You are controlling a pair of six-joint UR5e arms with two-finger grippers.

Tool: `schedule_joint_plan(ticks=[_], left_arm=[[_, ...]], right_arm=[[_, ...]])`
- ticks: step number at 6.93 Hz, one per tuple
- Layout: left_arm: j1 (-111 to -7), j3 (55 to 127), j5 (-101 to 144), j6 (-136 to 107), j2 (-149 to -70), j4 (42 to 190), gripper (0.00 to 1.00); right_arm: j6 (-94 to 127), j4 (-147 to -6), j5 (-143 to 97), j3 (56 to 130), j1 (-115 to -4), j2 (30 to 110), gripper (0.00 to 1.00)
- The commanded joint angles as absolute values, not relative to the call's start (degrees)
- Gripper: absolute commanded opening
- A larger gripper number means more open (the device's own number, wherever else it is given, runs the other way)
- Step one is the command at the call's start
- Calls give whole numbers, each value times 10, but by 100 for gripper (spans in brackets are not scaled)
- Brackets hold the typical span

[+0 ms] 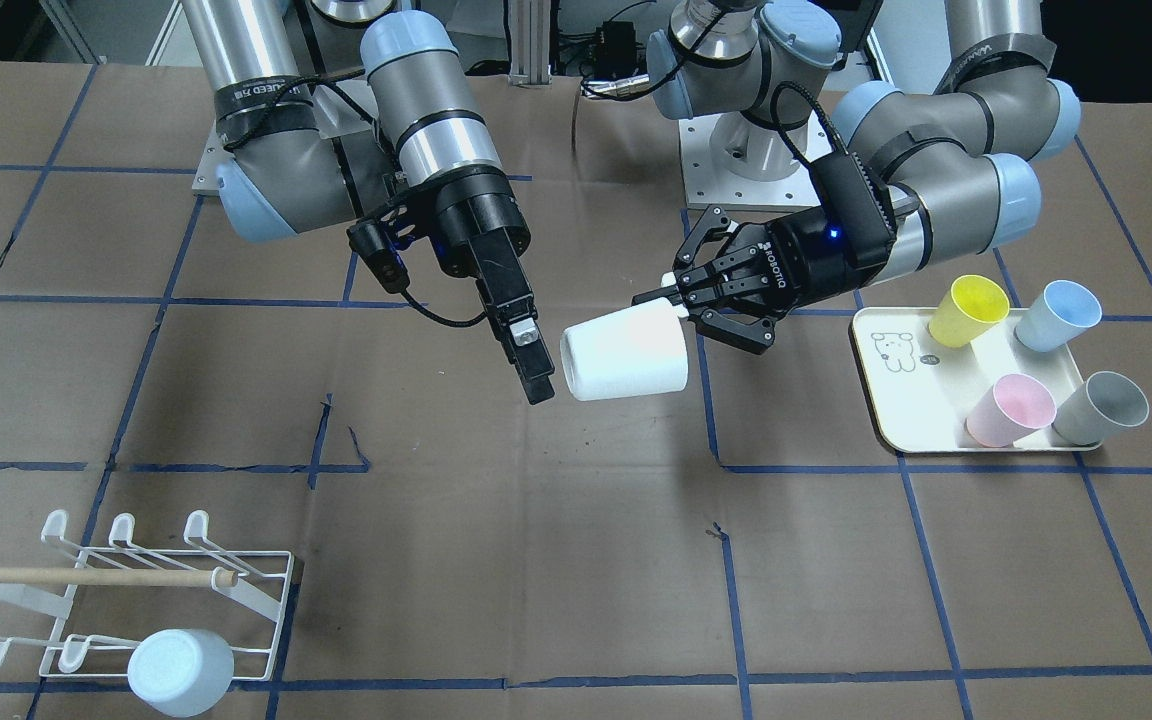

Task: Transfer IKEA cup to right arm and place on rack

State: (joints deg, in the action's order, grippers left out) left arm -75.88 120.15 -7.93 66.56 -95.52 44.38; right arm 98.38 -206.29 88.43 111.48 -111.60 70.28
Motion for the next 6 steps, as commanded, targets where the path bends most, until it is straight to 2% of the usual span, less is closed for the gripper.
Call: schedule_joint_plan(ticks=[1,6], left_arm=[[-759,1201,-80,664,-954,444,0],[-759,1199,-80,663,-953,444,1]], right_arm=[[988,-2063,886,1115,-1123,697,98],[1019,-2044,892,1103,-1143,698,98]])
